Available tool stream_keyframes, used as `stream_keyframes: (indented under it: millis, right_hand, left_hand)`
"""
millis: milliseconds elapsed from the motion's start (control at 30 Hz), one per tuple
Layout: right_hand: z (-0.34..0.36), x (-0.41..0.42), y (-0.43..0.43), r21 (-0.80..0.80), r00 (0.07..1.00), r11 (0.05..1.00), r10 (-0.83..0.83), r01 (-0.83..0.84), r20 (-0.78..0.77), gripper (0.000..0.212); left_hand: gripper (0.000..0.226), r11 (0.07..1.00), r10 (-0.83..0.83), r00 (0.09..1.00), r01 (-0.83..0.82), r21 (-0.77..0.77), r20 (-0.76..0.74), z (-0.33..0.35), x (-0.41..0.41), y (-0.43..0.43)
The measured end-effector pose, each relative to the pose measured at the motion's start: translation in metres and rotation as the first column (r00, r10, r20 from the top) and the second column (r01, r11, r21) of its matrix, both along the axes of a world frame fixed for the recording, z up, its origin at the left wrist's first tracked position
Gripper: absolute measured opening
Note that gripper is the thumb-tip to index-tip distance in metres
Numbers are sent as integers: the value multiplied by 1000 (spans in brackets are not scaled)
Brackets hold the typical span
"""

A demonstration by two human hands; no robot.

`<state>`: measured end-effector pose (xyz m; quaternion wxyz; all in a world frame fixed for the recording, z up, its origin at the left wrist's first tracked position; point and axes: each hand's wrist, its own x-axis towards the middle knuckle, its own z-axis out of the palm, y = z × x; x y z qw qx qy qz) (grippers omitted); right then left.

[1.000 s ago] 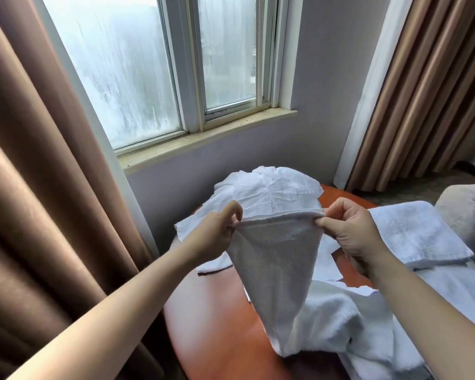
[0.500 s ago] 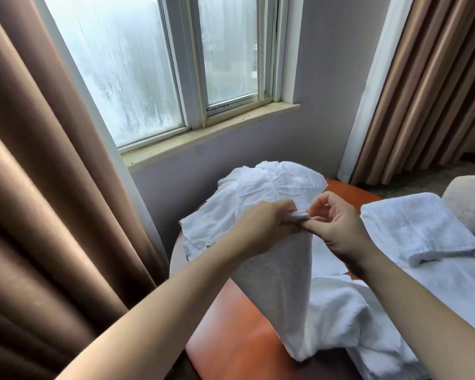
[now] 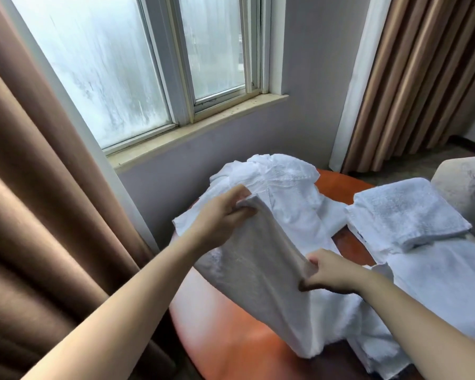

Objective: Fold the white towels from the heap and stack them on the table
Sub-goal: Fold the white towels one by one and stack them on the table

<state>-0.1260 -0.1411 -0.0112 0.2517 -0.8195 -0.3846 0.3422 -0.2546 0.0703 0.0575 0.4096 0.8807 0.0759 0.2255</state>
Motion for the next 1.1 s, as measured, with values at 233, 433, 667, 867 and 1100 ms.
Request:
stream_keyframes:
  millis: [233,433,667,867,1100]
  right_hand:
    - [-10,1,6,82,999,996,18,-21,29,25]
    - [-22,0,17,232,986,958,-166,168,-28,27]
    - [-39,-16,33,462,916,884,-241,72,320,40]
    - [-42,-40,60,318,994,942,-85,102,-67,54]
    - [-30,-42,81,389,981,913,-55,126,-187,37]
  left_hand:
    - [16,983,141,989,-135,-125,41,-23,-9,34]
    - [16,979,58,993,-36,-203,103,-23,-16,49]
    - [7,990,5,995,9,-139,100,-23,-13,51]
    - [5,984,-107,991,117,-132,79,-21,-8,53]
    - [10,956,-257,966,260,-134,37,-11,-11,53]
